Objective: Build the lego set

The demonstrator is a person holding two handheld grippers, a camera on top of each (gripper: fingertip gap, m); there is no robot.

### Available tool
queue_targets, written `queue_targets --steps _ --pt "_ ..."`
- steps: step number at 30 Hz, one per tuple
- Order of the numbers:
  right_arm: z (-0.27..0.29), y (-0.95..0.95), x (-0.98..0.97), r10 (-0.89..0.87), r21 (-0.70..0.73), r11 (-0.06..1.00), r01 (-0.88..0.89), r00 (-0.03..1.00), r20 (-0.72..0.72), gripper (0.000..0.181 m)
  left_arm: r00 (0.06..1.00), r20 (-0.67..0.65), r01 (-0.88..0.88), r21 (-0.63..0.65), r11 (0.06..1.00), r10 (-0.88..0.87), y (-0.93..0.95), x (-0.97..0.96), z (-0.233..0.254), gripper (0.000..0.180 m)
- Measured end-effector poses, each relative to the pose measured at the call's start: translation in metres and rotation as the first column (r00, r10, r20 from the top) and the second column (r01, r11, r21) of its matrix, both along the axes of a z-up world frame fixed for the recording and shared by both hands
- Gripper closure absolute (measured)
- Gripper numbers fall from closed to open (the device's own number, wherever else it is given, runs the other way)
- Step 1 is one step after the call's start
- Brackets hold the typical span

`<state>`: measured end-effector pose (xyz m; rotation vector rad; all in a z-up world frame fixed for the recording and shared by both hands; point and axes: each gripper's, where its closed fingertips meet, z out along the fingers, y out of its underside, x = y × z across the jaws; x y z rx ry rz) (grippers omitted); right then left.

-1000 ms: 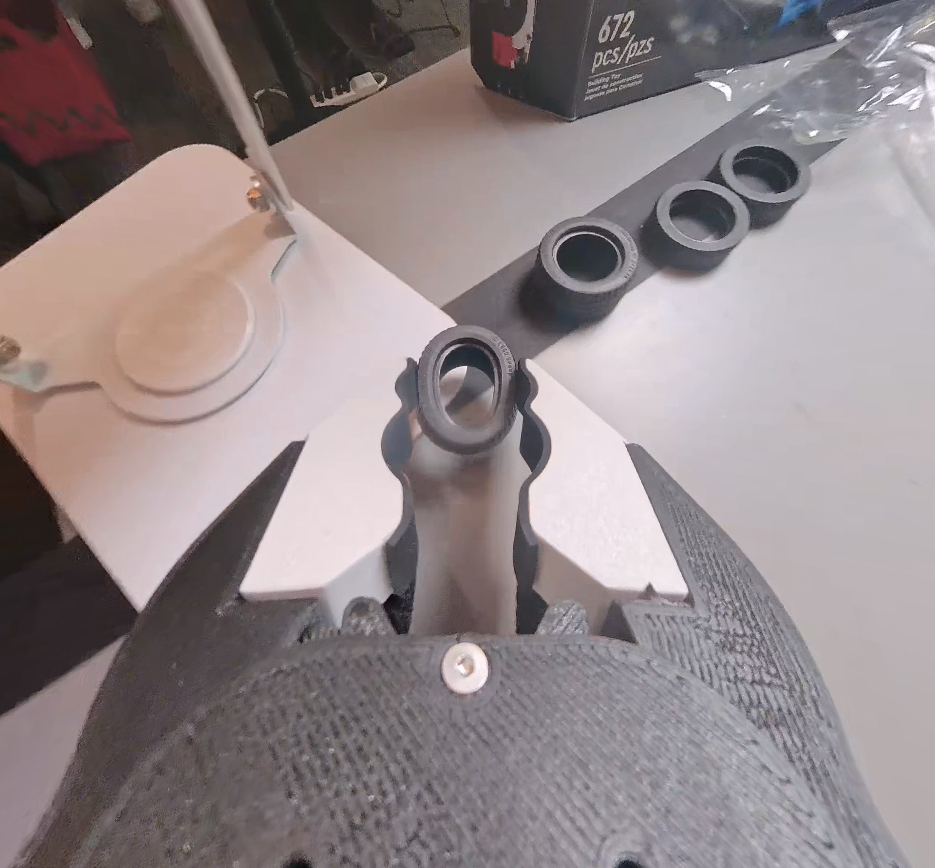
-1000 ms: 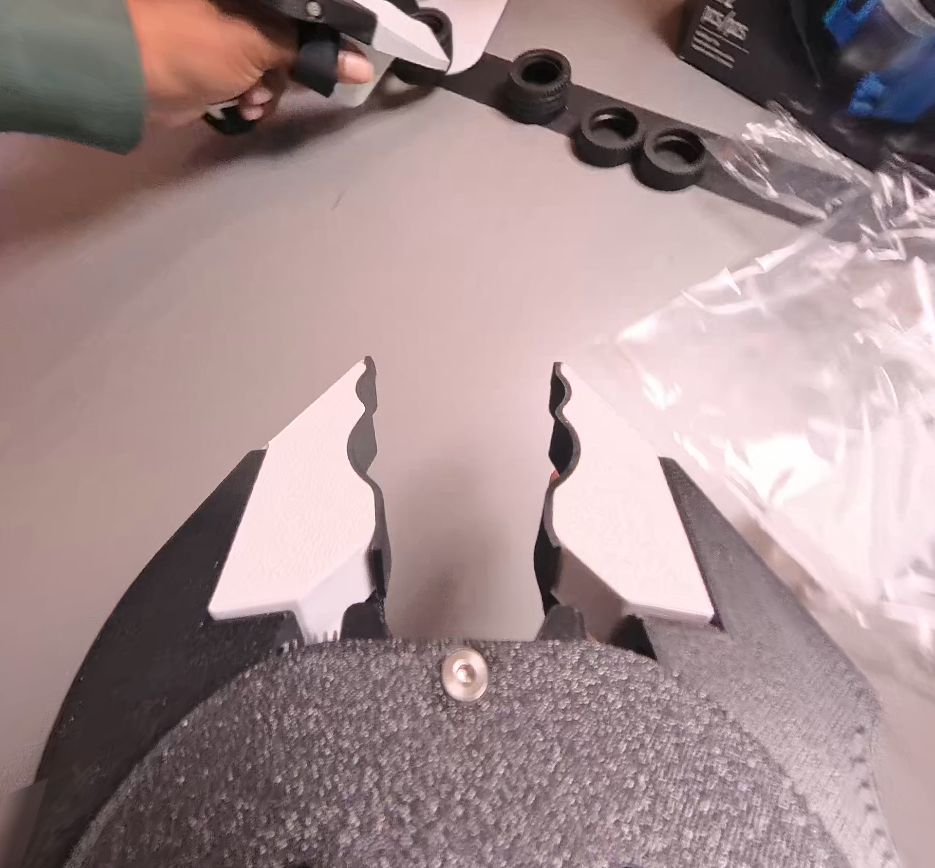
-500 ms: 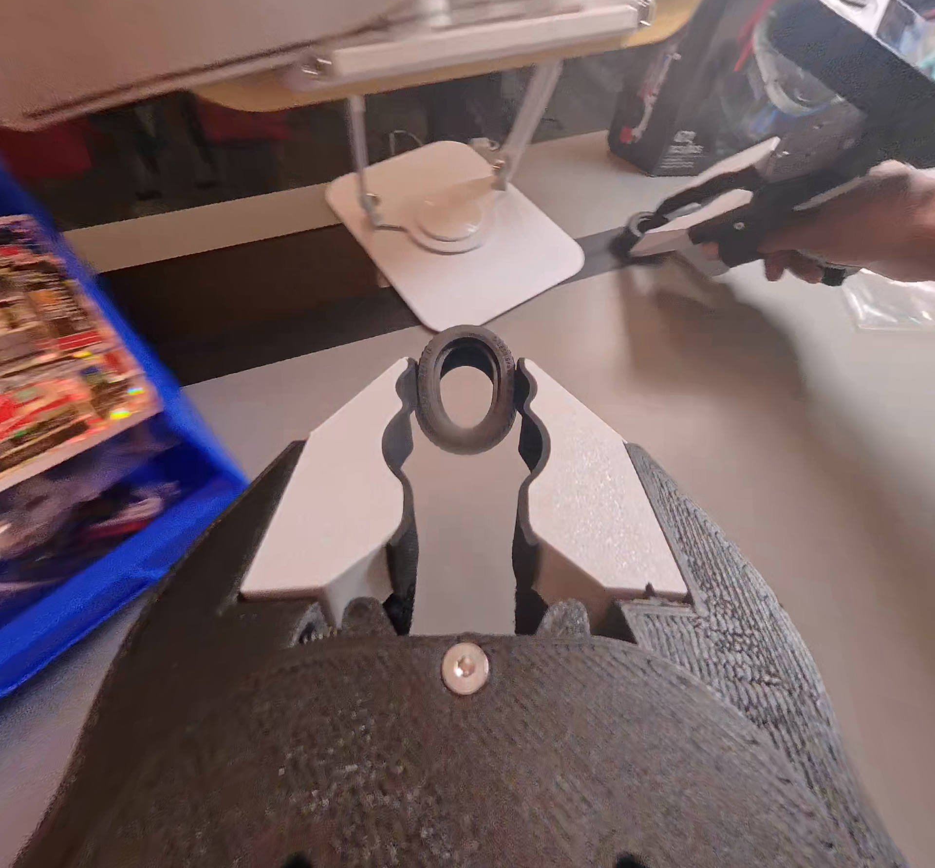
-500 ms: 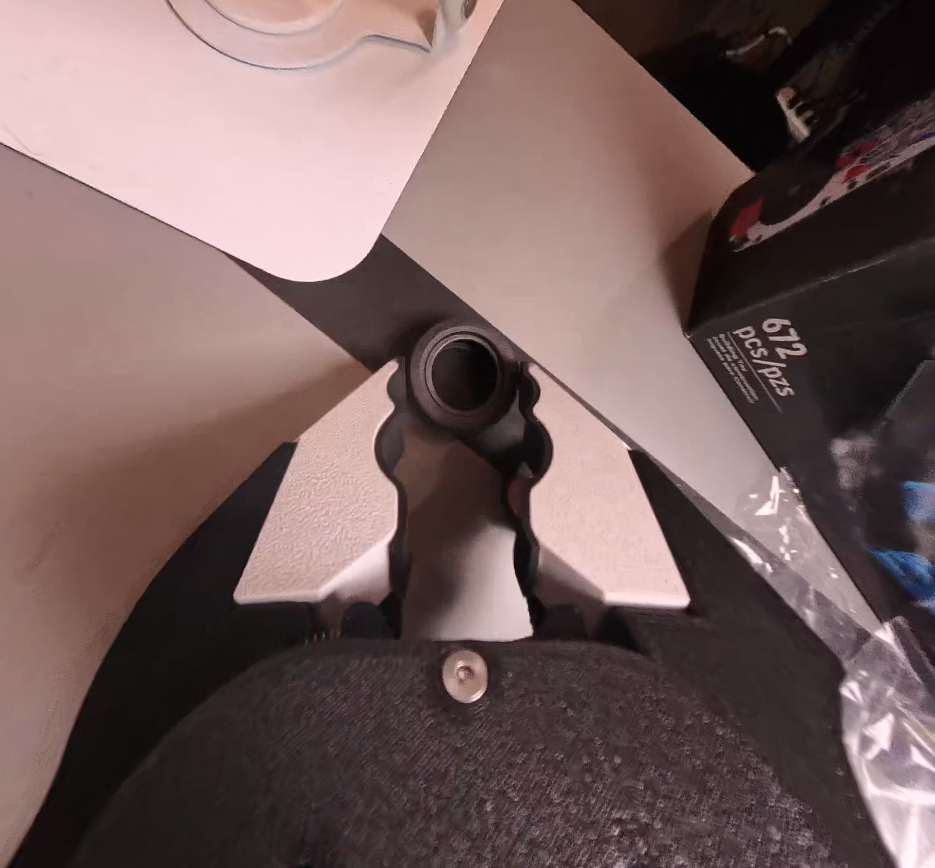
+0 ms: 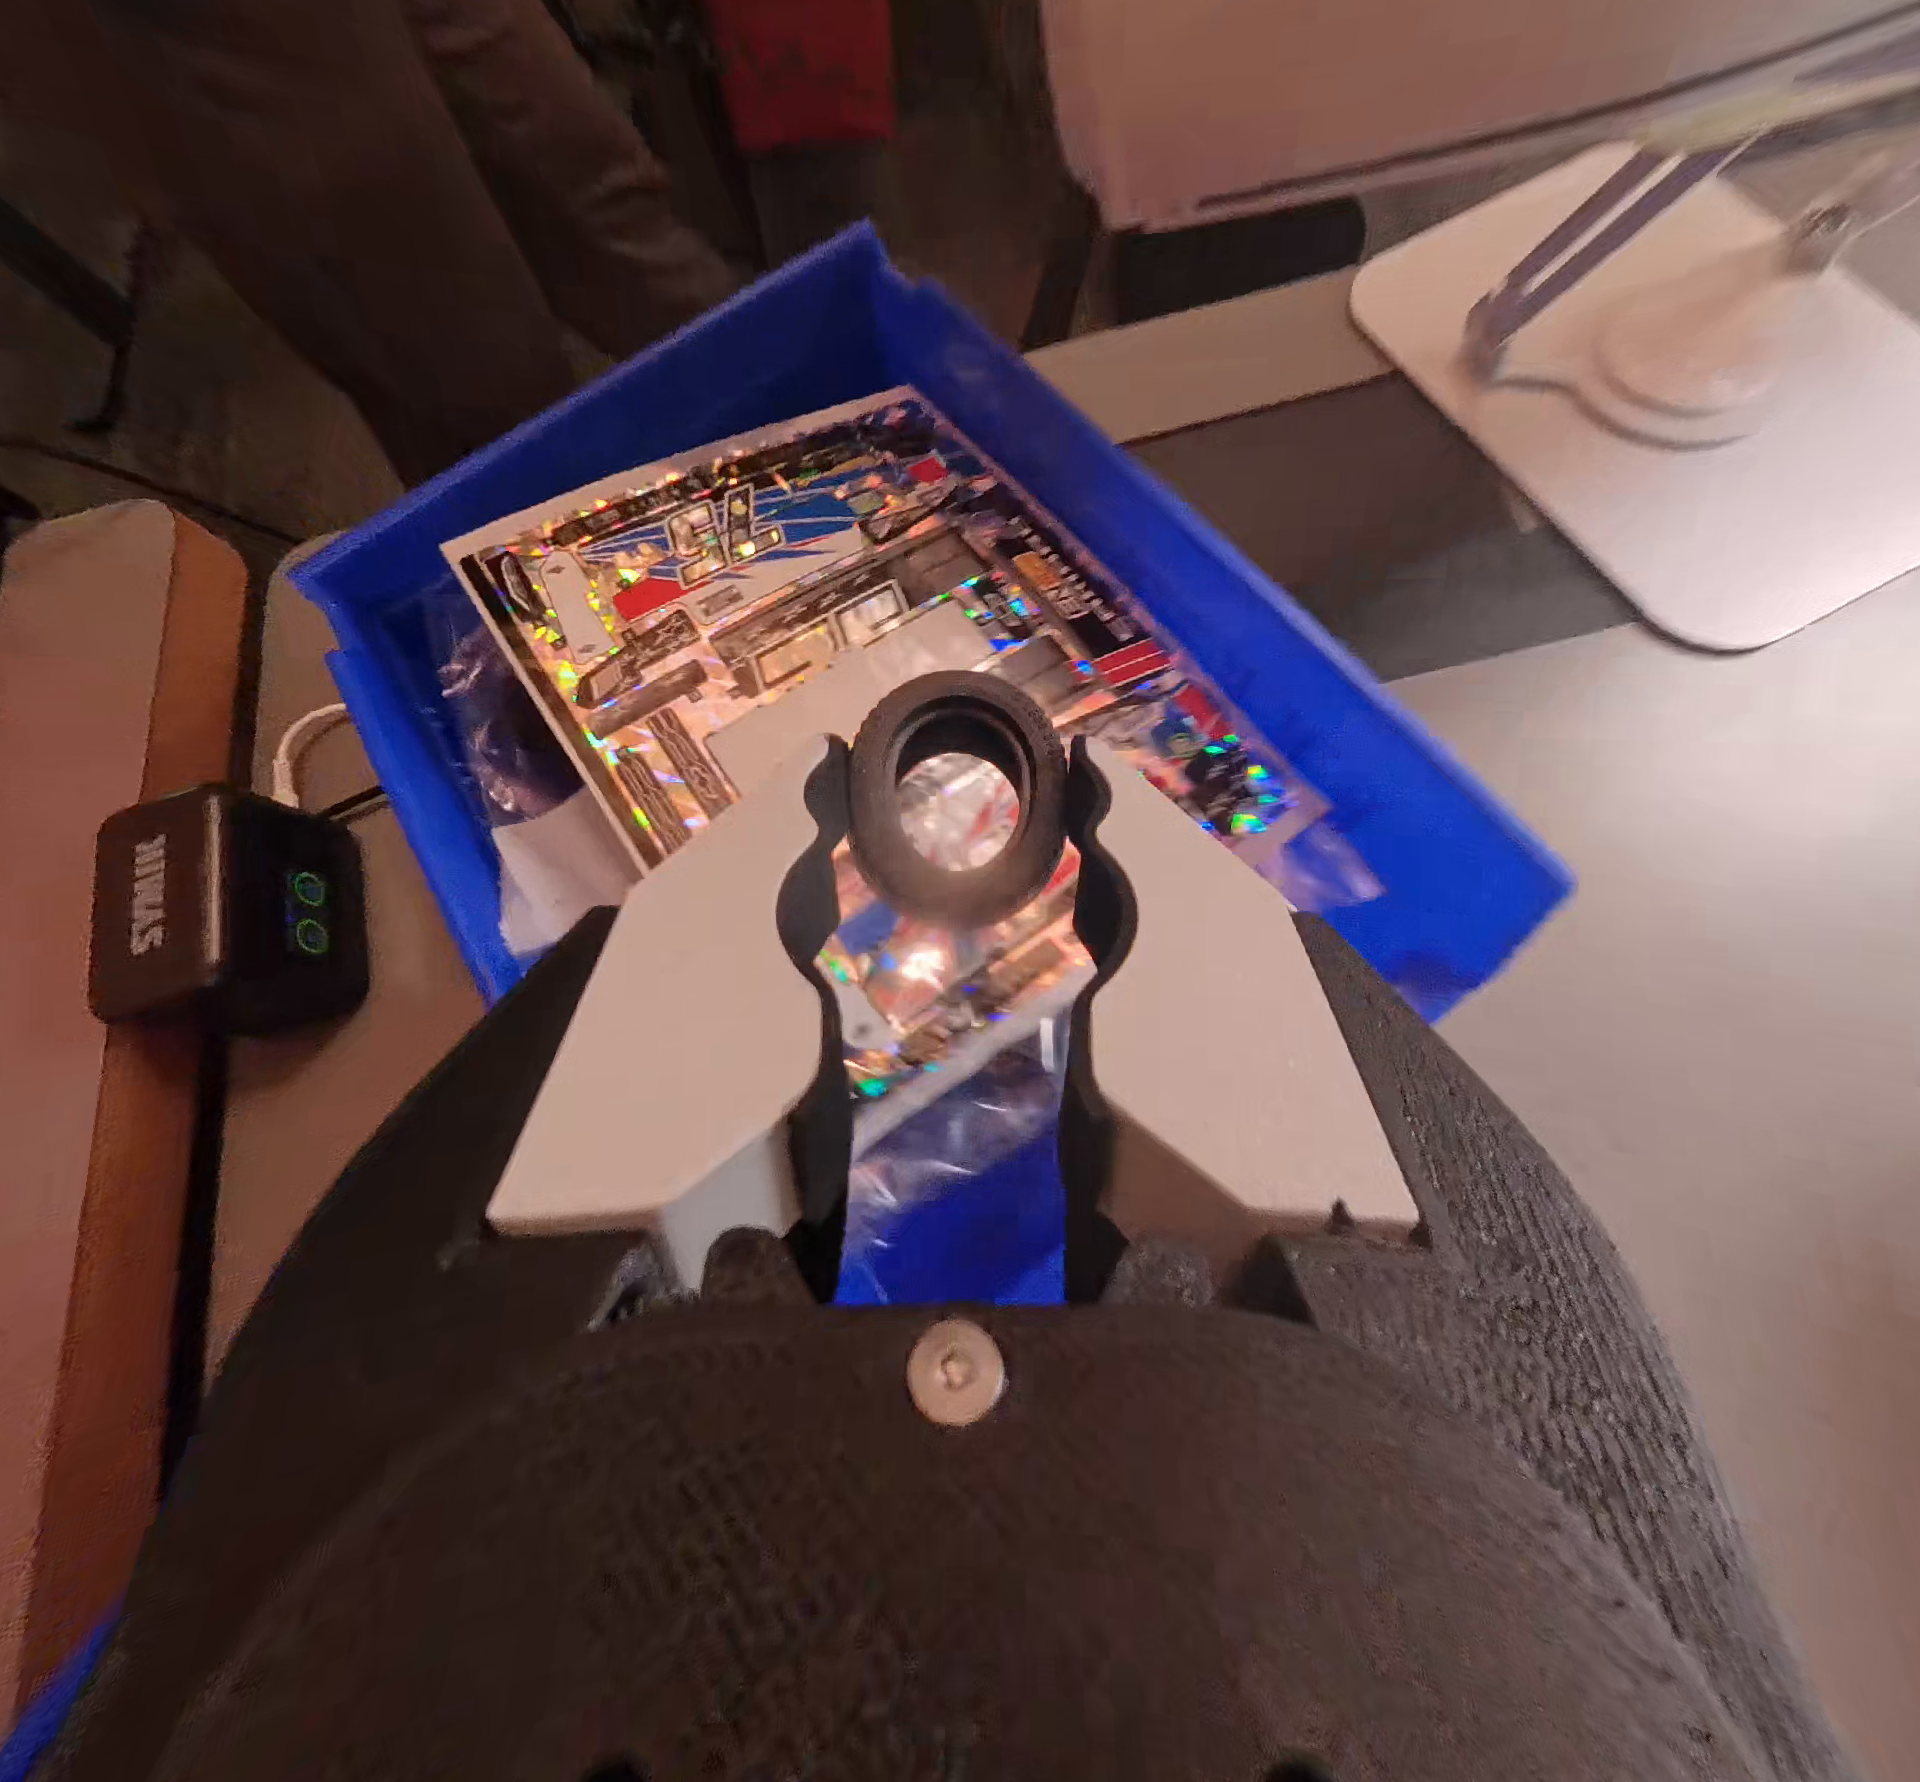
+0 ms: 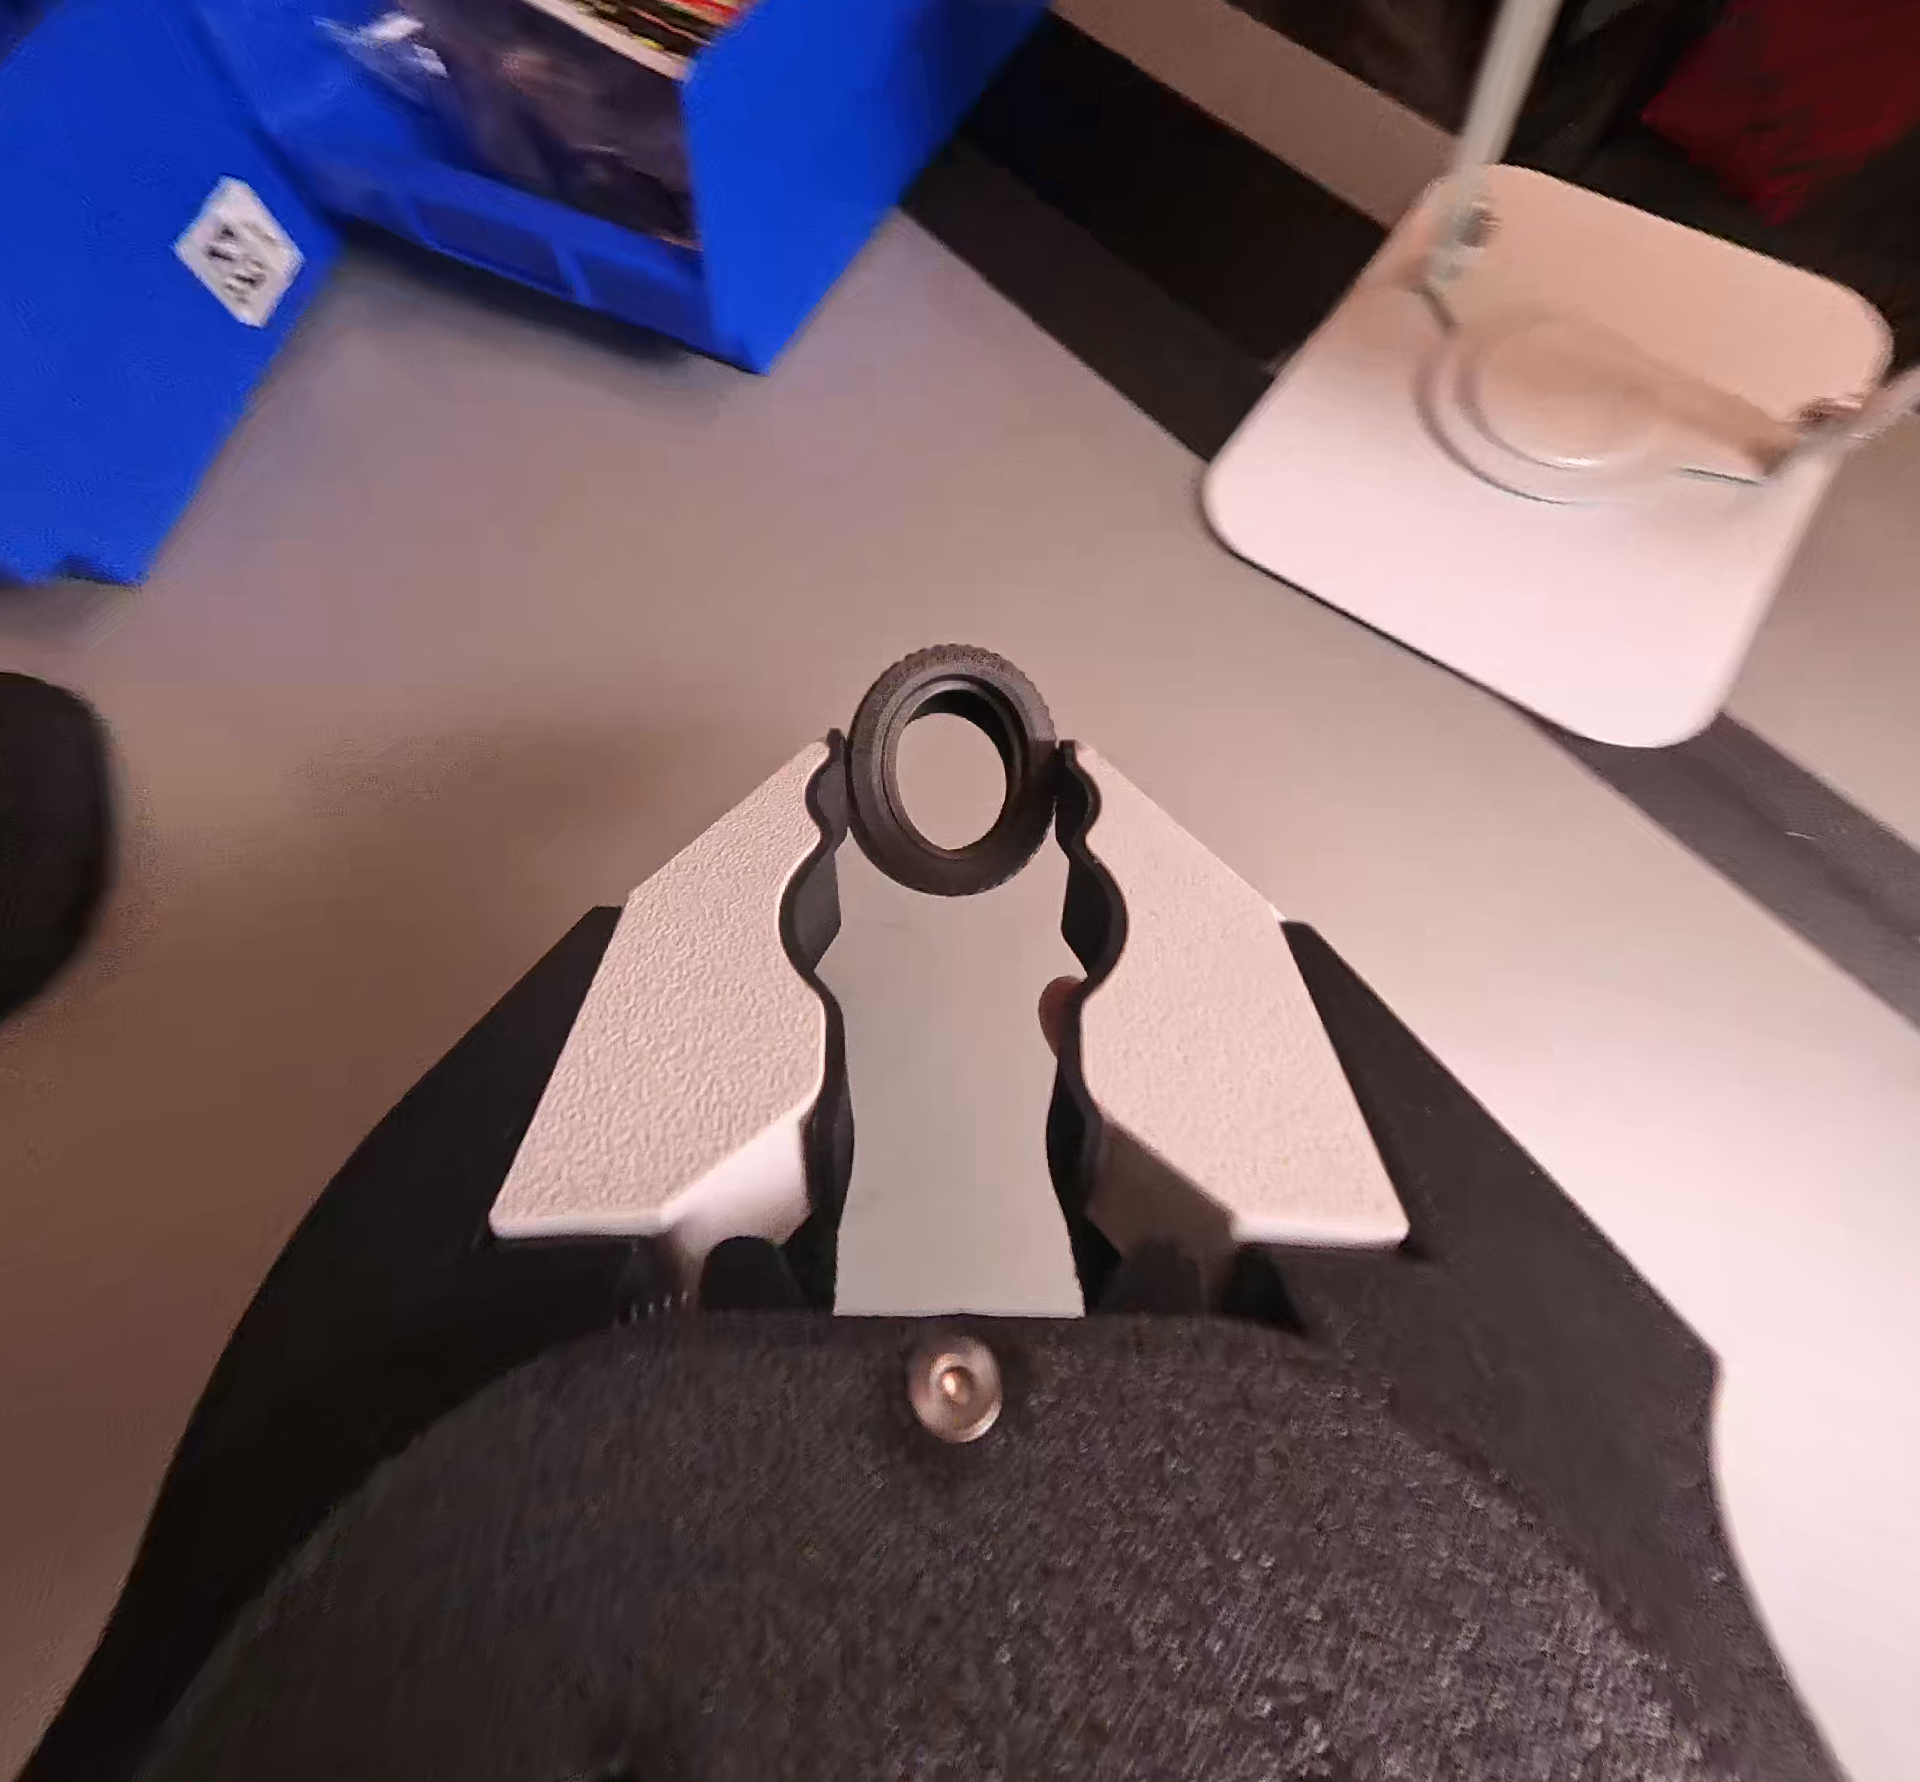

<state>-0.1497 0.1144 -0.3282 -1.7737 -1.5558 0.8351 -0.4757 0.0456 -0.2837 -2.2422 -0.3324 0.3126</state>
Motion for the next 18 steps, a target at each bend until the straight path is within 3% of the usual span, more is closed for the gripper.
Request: queue_targets --steps 5,10,13,18 --pt "0.014 -0.069 -0.052 0.037 -0.043 0.998 -0.038 0.999 -0.028 0.143 0.991 0.019 0.136 -0.124 0.983 -0.134 0.008 -0.020 -0.036 0.137" --pt "0.030 -0.091 -0.131 0.066 0.013 0.998 -0.066 0.997 -0.048 0.142 0.971 -0.022 0.231 -0.176 0.957 -0.239 0.010 -0.033 -0.048 0.132" --pt "0.033 -0.088 -0.184 0.059 0.058 0.997 -0.057 0.998 -0.031 0.142 0.980 0.022 0.200 -0.063 0.978 -0.199 0.002 -0.039 -0.026 0.119" --pt "0.035 -0.060 -0.273 0.039 0.194 0.980 -0.040 0.999 0.010 0.140 0.987 0.128 0.072 0.172 0.982 -0.095 -0.042 -0.028 0.025 0.116"
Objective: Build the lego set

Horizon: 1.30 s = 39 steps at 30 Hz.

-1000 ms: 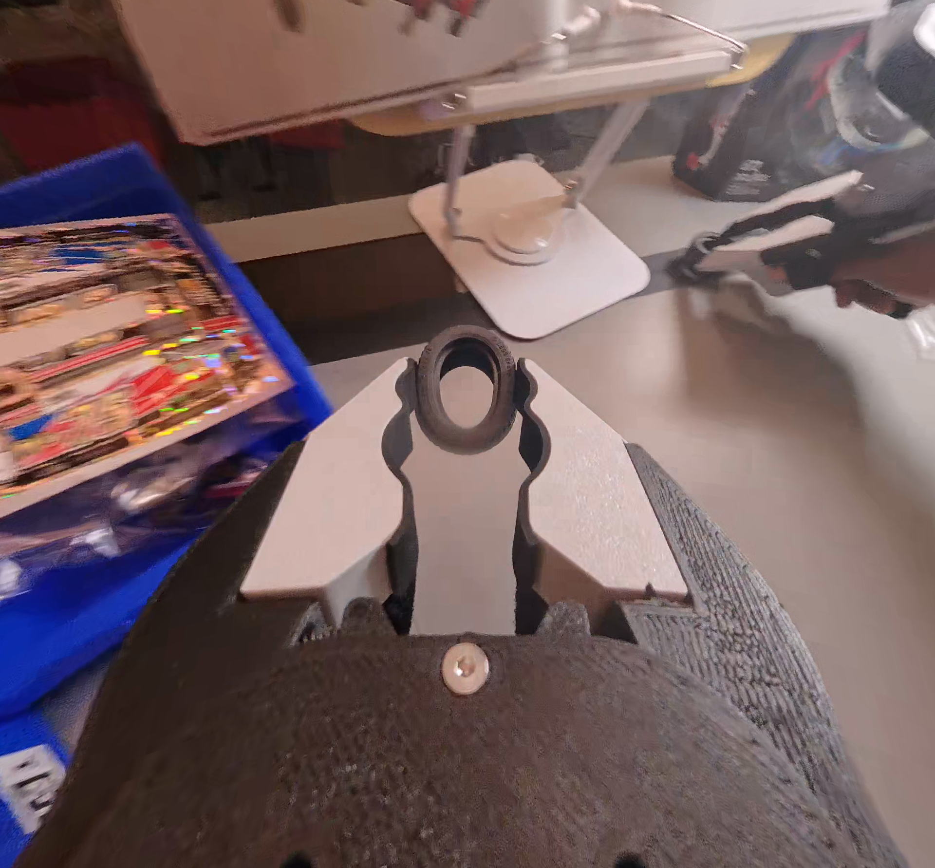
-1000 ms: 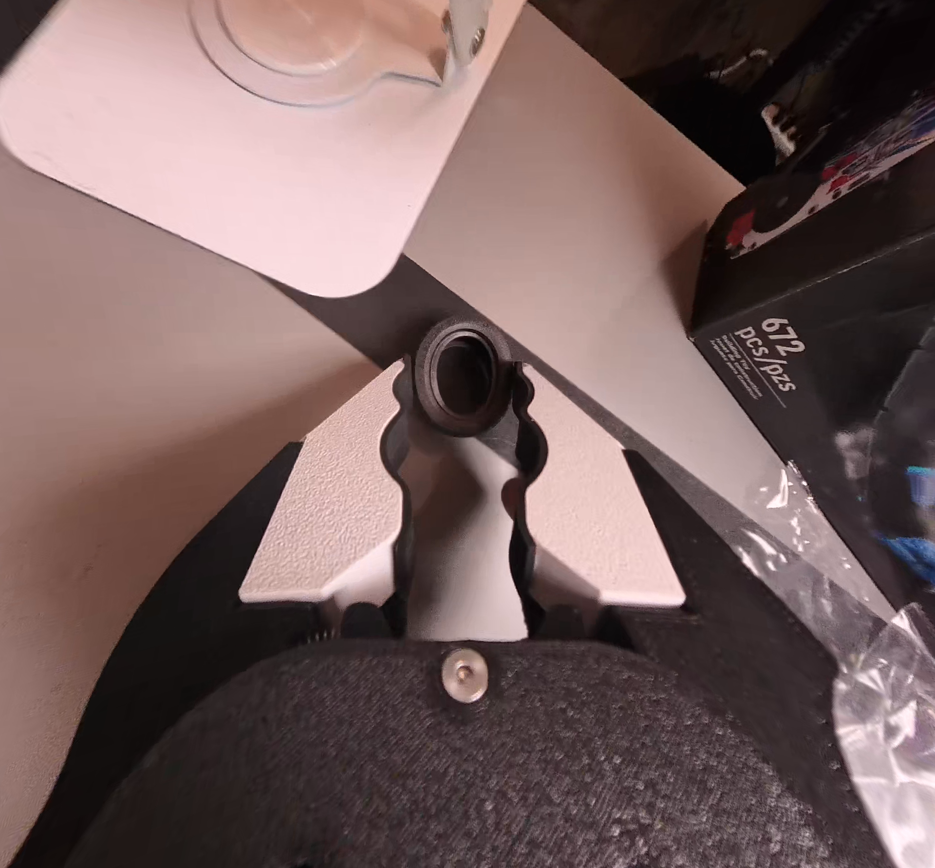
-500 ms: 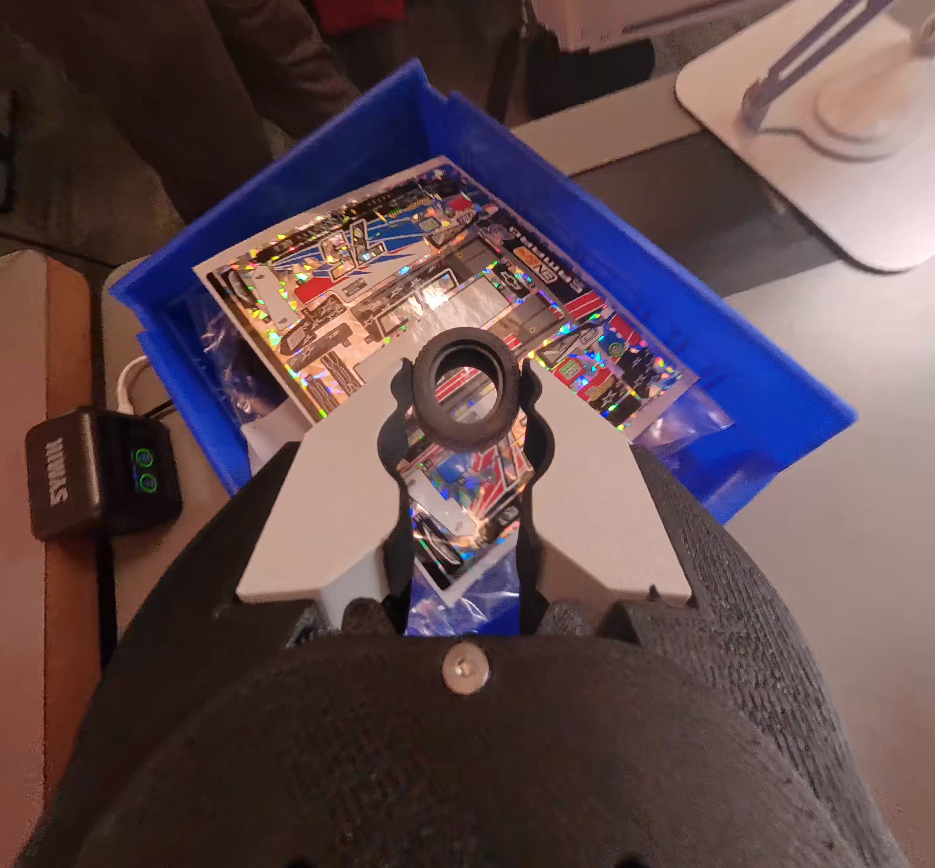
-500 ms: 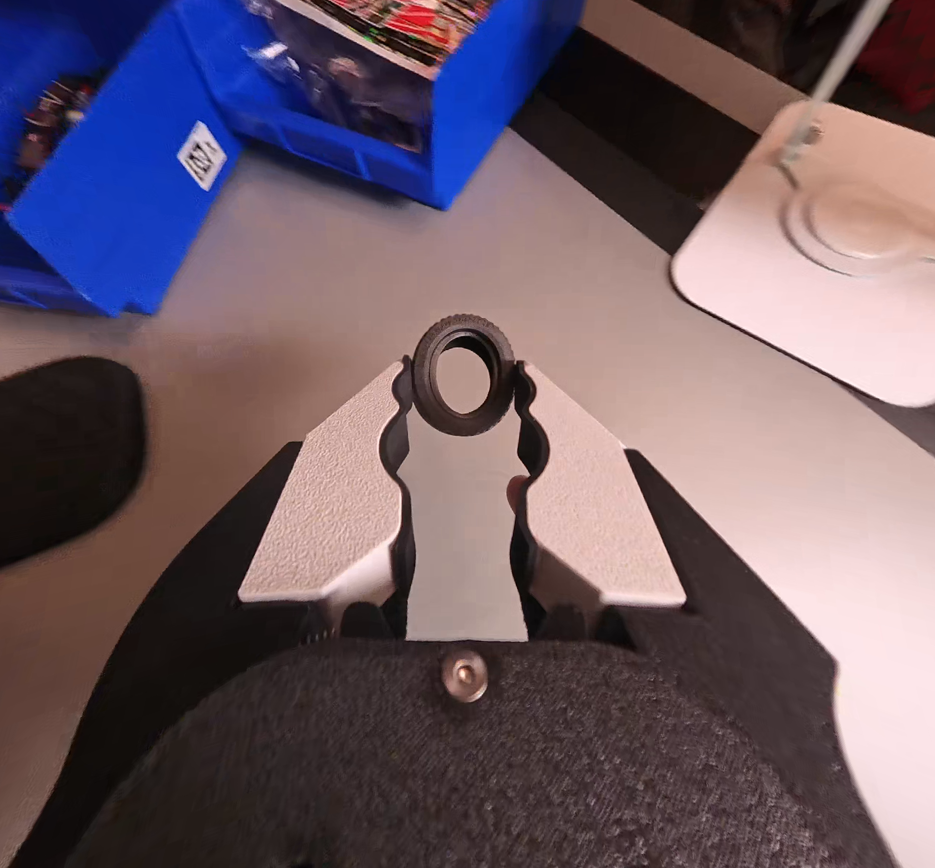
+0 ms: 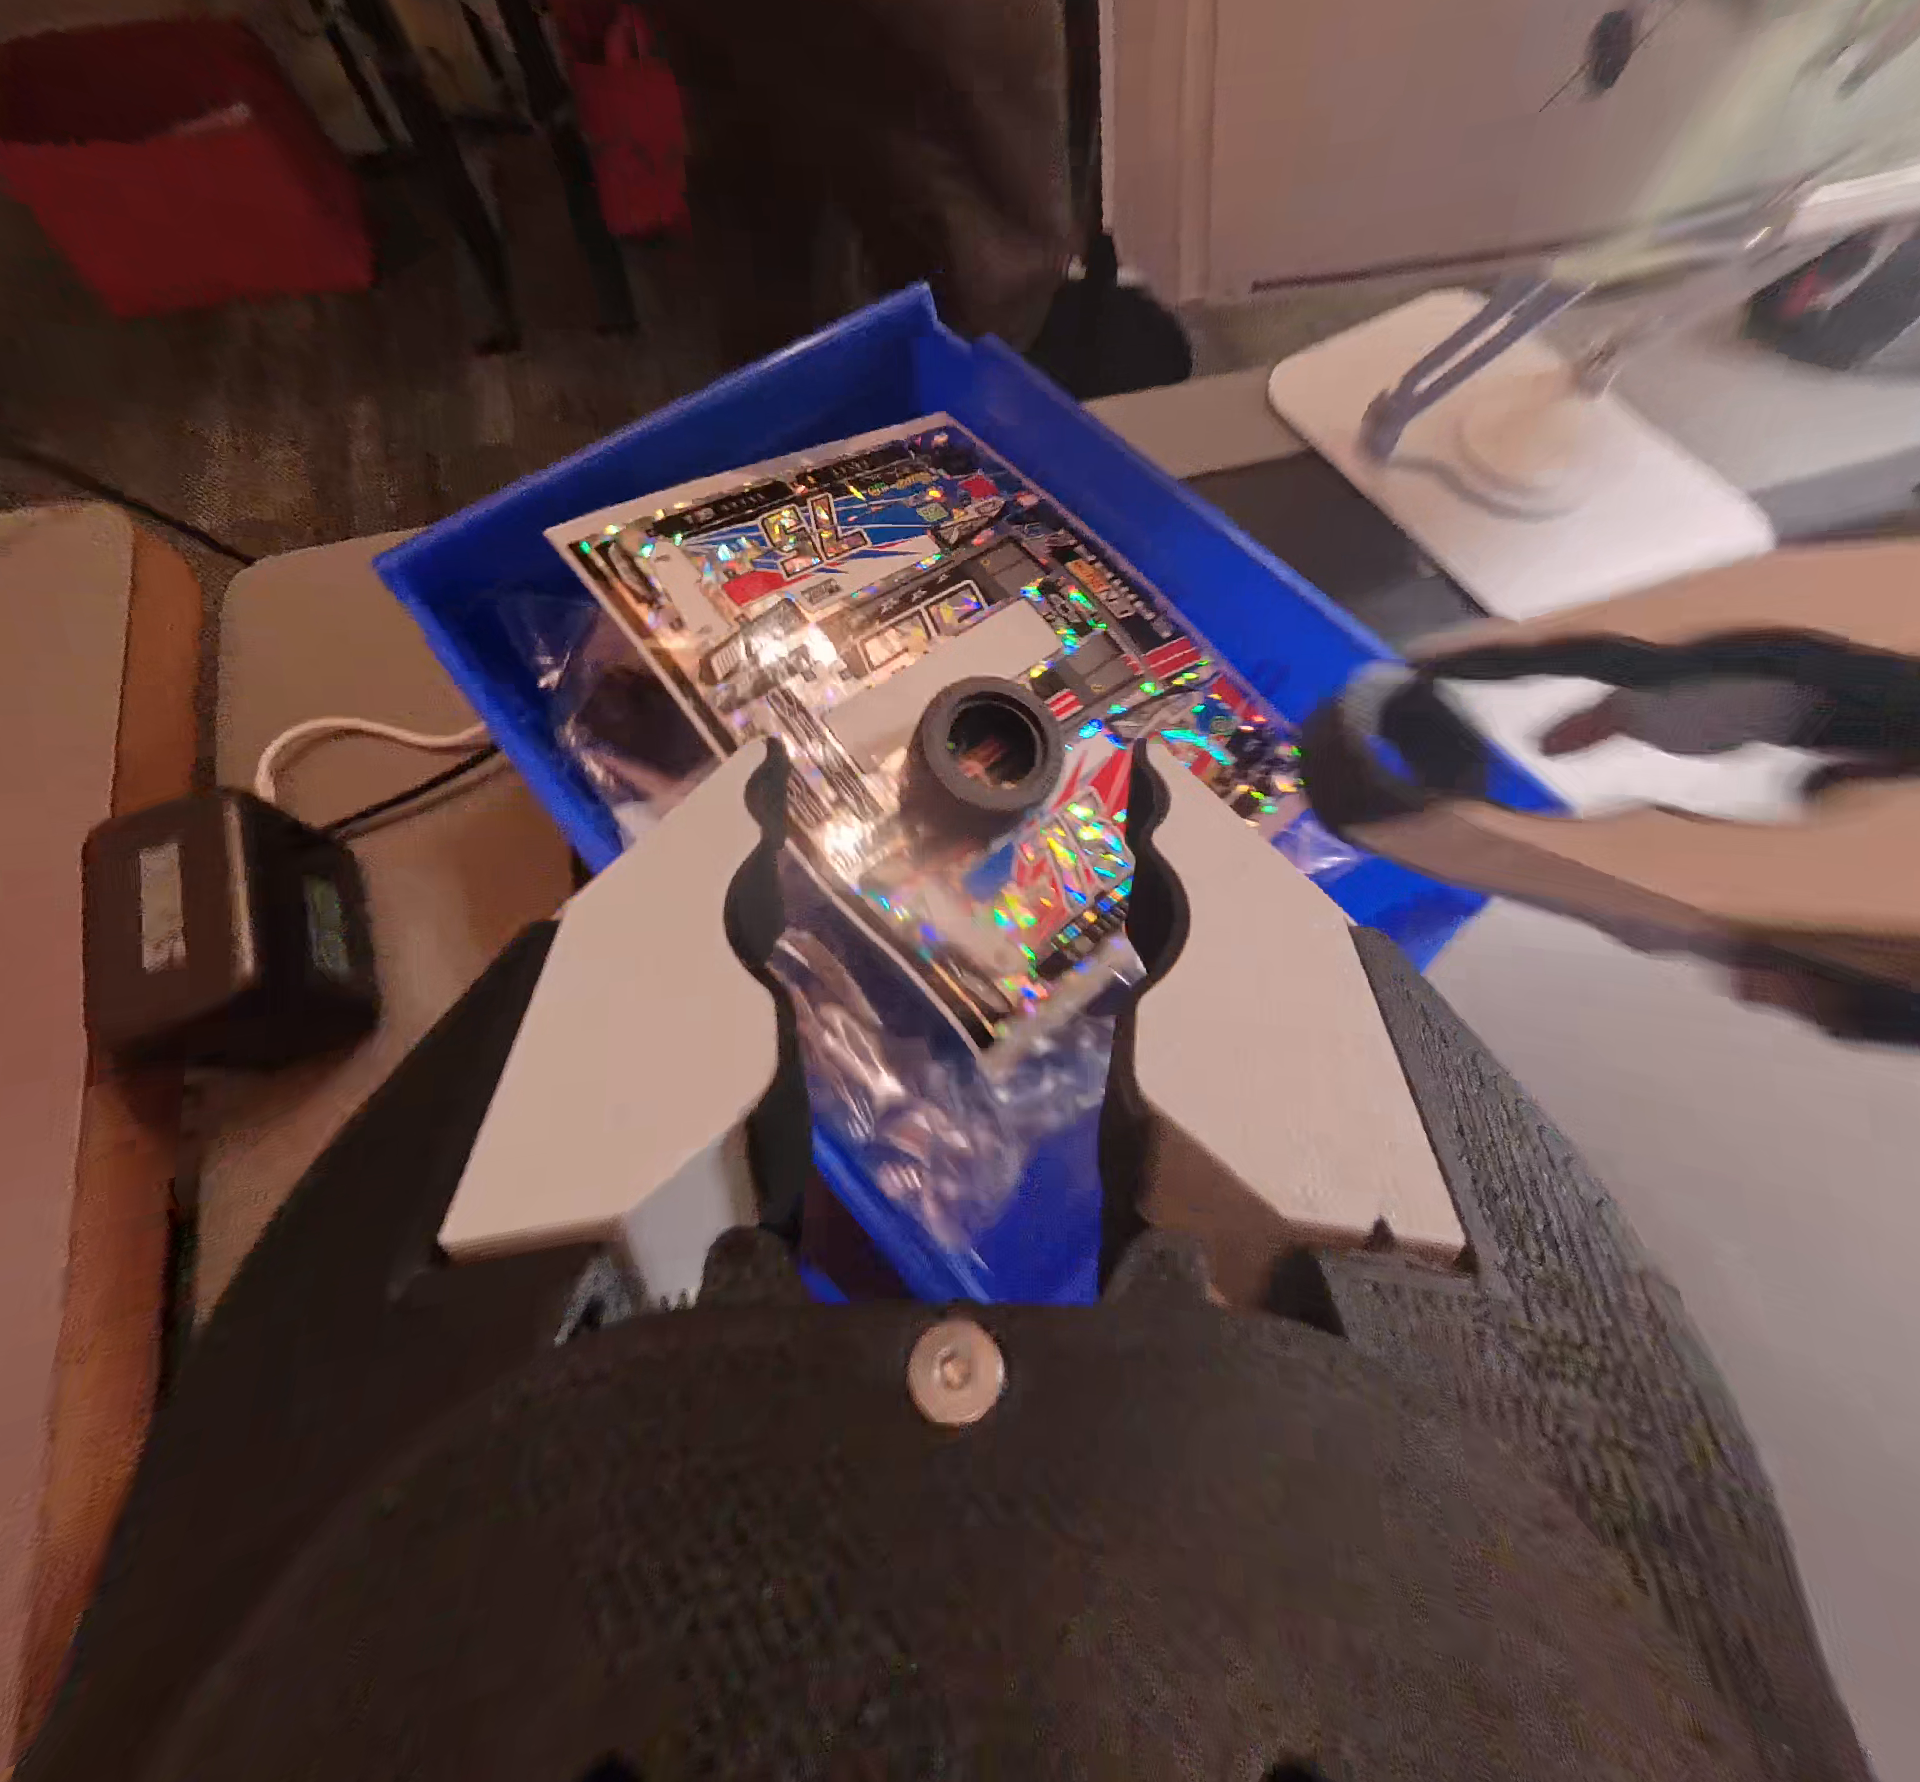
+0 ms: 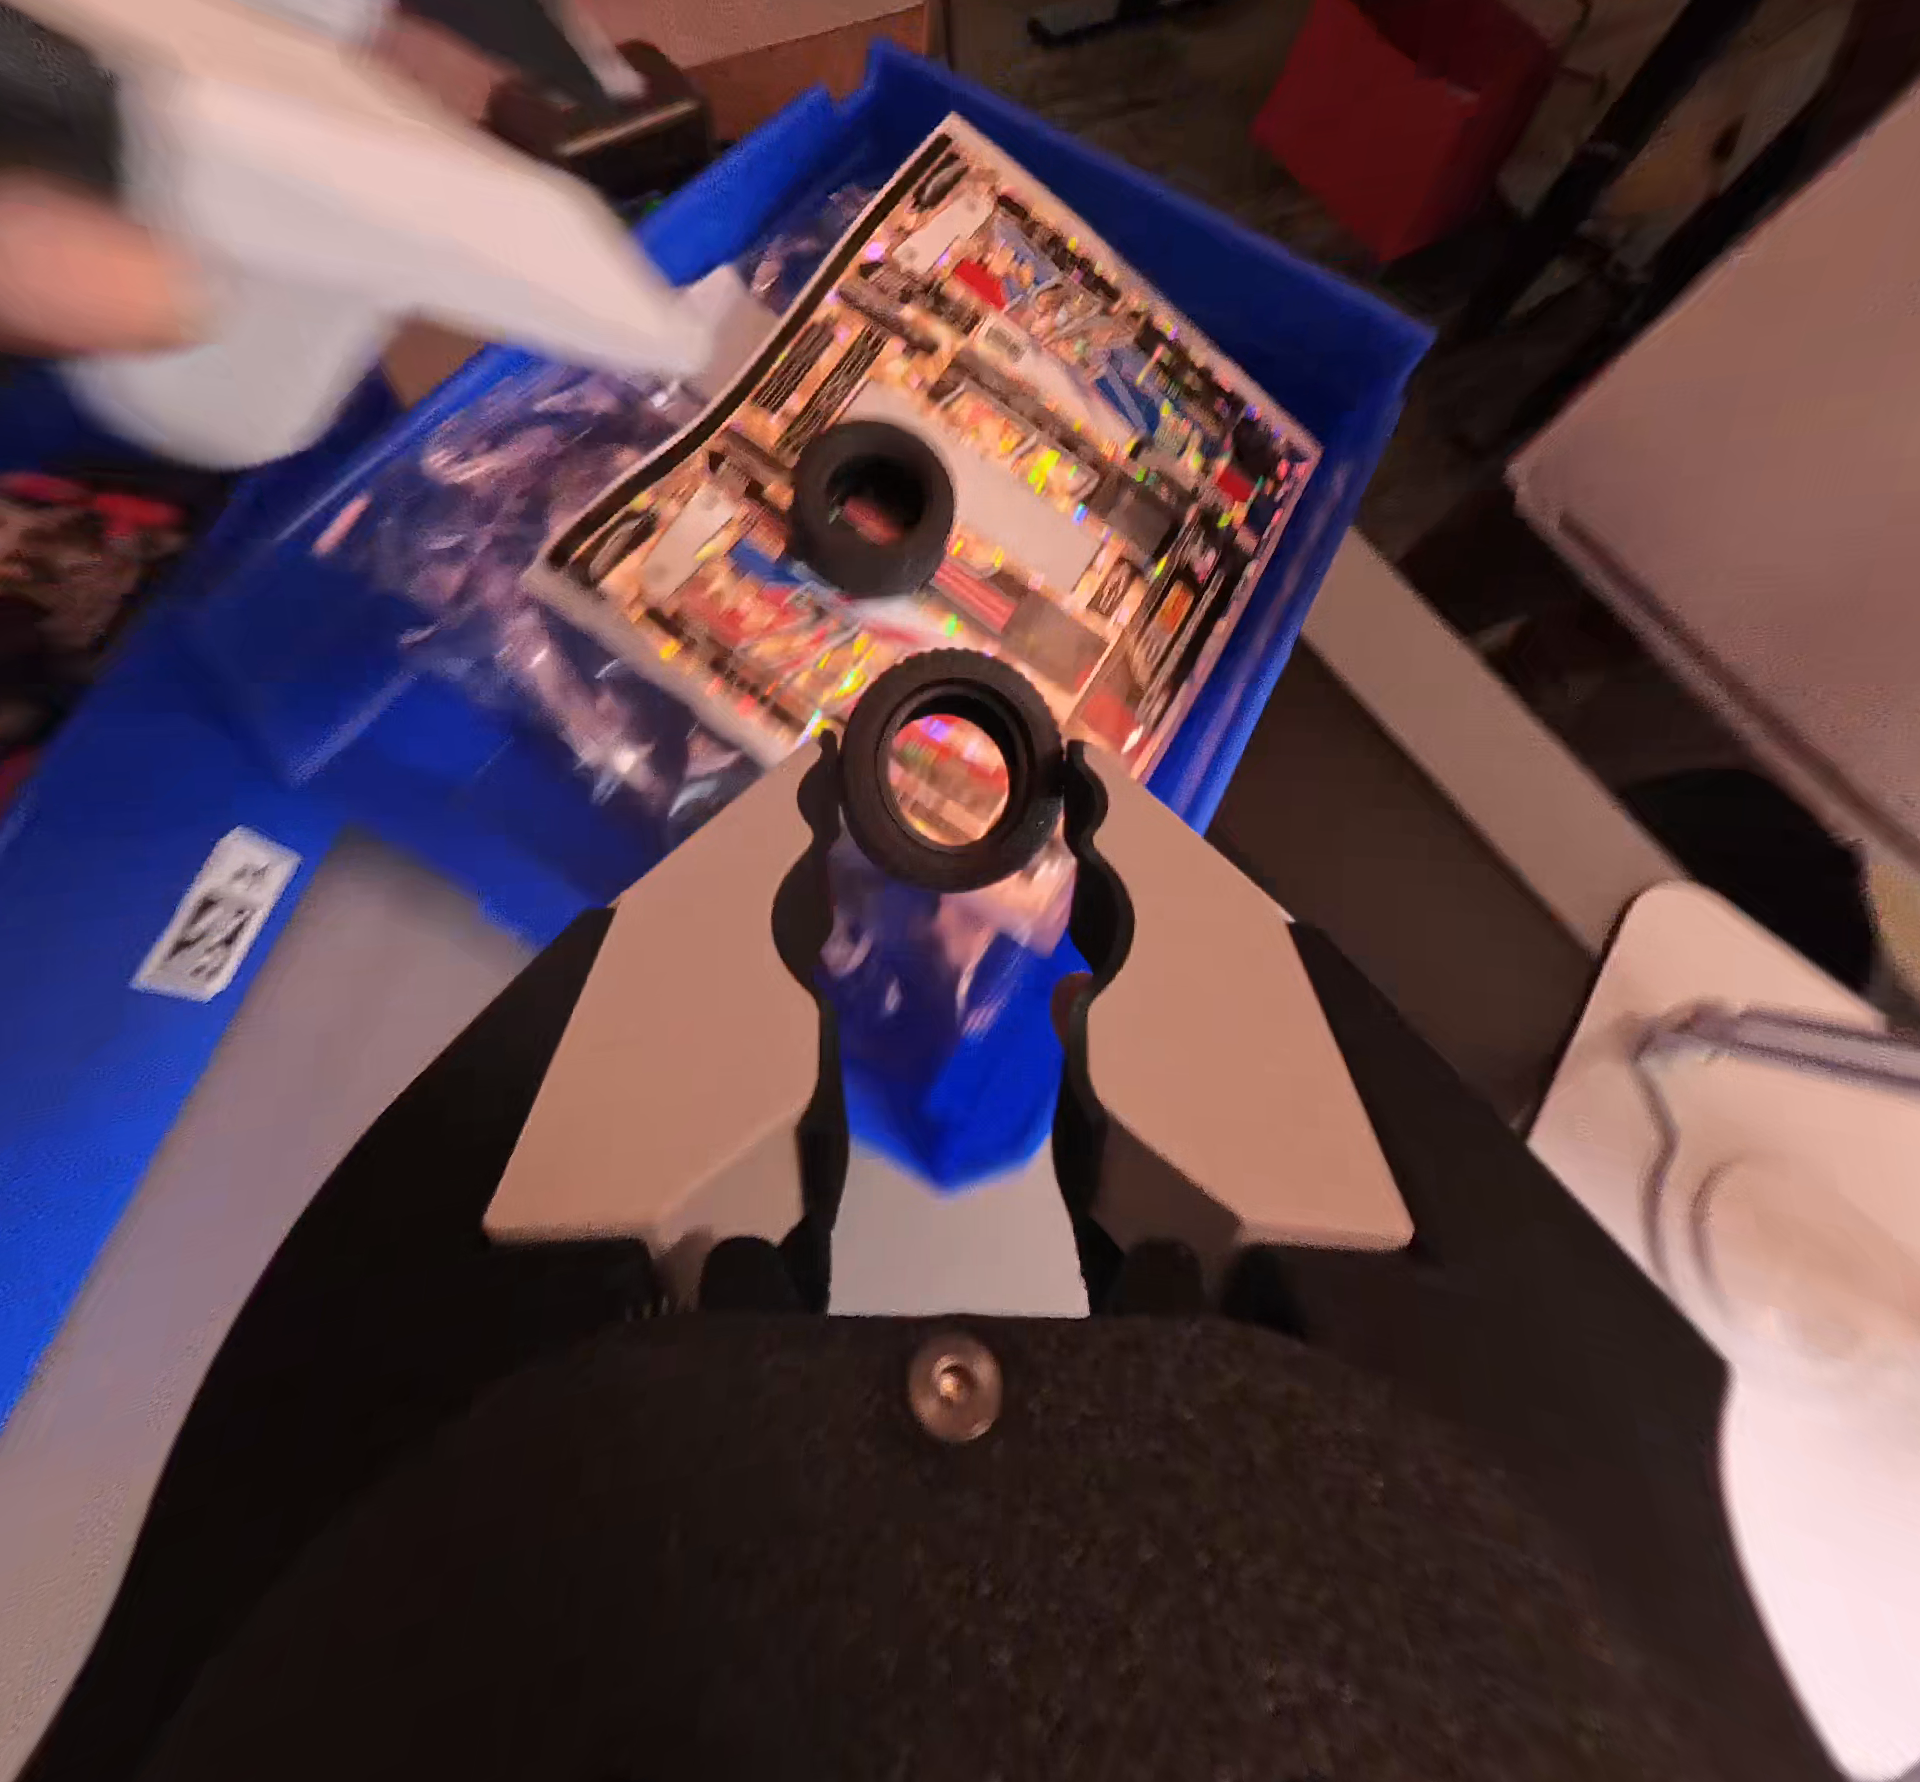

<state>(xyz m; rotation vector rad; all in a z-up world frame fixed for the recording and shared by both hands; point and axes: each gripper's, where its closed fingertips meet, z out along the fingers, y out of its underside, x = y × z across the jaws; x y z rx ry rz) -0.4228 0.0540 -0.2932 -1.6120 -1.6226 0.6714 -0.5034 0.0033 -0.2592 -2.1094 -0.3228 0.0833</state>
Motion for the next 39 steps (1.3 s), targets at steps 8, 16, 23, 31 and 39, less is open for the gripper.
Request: queue_targets --steps 8,16,23,31,39 --pt "-0.027 0.037 -0.061 0.116 0.208 0.967 -0.149 0.979 0.166 0.128 0.993 0.096 -0.077 0.095 0.992 0.068 -0.087 0.056 0.010 0.122" --pt "0.018 0.050 0.015 0.023 0.090 0.996 -0.019 0.999 -0.040 0.117 0.996 0.072 0.036 0.112 0.993 -0.045 -0.070 0.105 0.017 0.124" --pt "-0.027 0.123 0.213 -0.343 -0.067 0.937 0.343 0.939 0.000 0.114 0.989 0.037 0.135 0.199 0.971 -0.145 -0.004 0.178 0.044 0.124" --pt "-0.097 0.278 0.387 -0.594 -0.114 0.773 0.625 0.774 0.217 0.103 0.981 0.045 0.181 0.152 0.972 -0.190 0.021 0.266 0.047 0.126" --pt "-0.120 0.346 0.387 -0.657 -0.223 0.648 0.729 0.682 0.321 0.134 0.987 0.067 0.140 0.088 0.986 -0.146 0.032 0.326 0.041 0.129"
